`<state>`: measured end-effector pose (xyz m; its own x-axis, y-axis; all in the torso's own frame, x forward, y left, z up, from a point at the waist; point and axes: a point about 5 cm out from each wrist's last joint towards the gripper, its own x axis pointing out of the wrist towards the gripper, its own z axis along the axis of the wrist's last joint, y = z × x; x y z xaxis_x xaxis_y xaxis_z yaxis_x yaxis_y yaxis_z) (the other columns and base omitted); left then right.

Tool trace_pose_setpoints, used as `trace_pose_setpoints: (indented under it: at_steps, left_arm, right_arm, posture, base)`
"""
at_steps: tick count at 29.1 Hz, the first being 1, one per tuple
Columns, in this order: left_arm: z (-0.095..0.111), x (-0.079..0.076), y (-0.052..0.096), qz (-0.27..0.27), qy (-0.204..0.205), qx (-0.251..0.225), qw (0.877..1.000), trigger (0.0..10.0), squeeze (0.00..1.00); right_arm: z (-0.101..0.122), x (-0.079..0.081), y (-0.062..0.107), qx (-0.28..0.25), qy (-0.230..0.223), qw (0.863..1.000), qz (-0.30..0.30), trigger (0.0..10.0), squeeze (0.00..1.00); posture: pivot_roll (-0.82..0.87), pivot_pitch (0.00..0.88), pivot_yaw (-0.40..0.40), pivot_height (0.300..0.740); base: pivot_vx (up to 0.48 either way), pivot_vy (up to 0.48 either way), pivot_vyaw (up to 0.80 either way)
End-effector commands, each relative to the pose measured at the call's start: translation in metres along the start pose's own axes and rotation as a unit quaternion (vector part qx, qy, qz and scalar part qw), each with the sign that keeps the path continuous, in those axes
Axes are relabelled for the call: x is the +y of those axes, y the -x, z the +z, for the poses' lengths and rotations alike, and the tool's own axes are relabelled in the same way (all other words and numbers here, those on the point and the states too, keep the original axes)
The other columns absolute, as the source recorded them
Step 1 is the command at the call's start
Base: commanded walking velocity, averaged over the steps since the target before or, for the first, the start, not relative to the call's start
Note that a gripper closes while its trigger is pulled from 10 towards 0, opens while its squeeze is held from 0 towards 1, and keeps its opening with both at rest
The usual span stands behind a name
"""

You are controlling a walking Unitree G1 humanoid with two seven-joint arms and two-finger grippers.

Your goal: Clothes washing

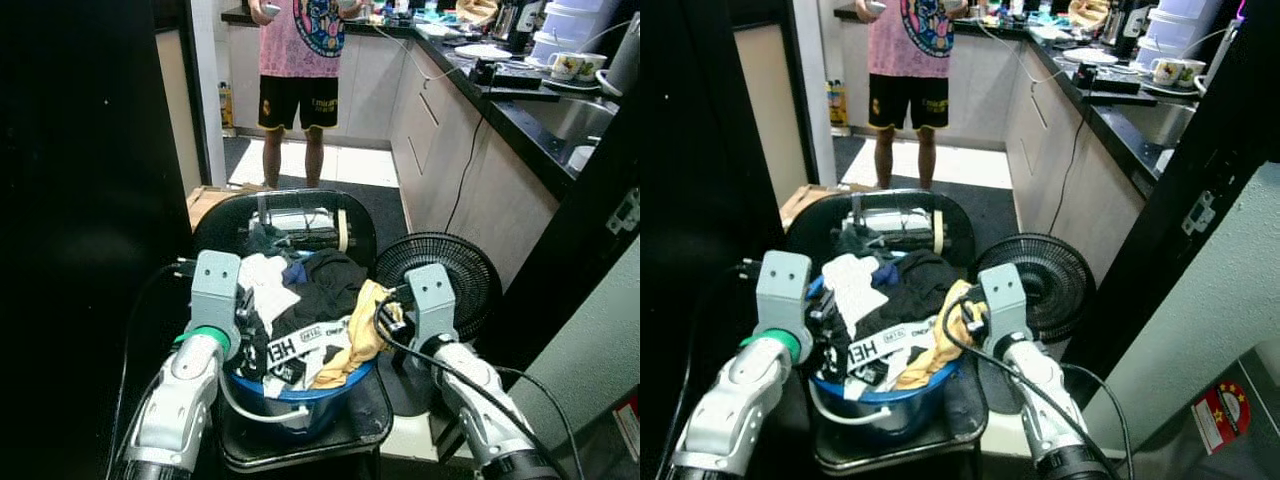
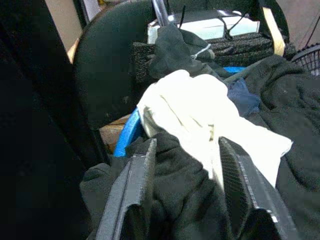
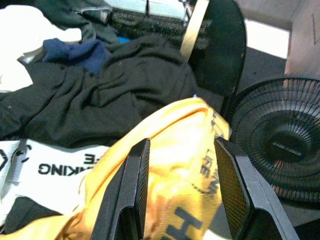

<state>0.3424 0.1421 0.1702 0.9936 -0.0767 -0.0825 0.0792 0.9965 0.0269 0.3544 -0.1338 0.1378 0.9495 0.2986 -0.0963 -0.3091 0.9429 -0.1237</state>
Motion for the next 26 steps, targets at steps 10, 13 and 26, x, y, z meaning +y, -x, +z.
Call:
trace_pose_setpoints:
  at_steps: [10, 13, 26]
  left_arm:
    - [0.02, -0.016, -0.02, -0.082, -0.03, -0.001, 0.996, 10.0, 1.0]
    - [0.02, -0.016, -0.02, -0.085, -0.032, -0.001, 0.996, 10.0, 1.0]
    - [0.028, -0.012, -0.022, -0.077, -0.005, -0.037, 0.996, 10.0, 0.0]
  right_arm:
    - [0.002, 0.007, -0.009, -0.003, 0.001, 1.0, 0.007, 10.0, 0.0]
    - [0.002, 0.006, -0.009, -0.003, 0.001, 1.0, 0.007, 10.0, 0.0]
    - [0.021, 0.045, 0.003, -0.07, -0.071, 0.97, 0.224, 10.0, 0.0]
  posture:
    - [-0.01, 0.07, -0.025, 0.74]
    - [-0.01, 0.07, -0.025, 0.74]
    - [-0.02, 0.068, -0.027, 0.74]
  base:
    - [0.0, 0.0, 0.0]
    - [0.0, 0.0, 0.0]
    - [0.0, 0.0, 0.0]
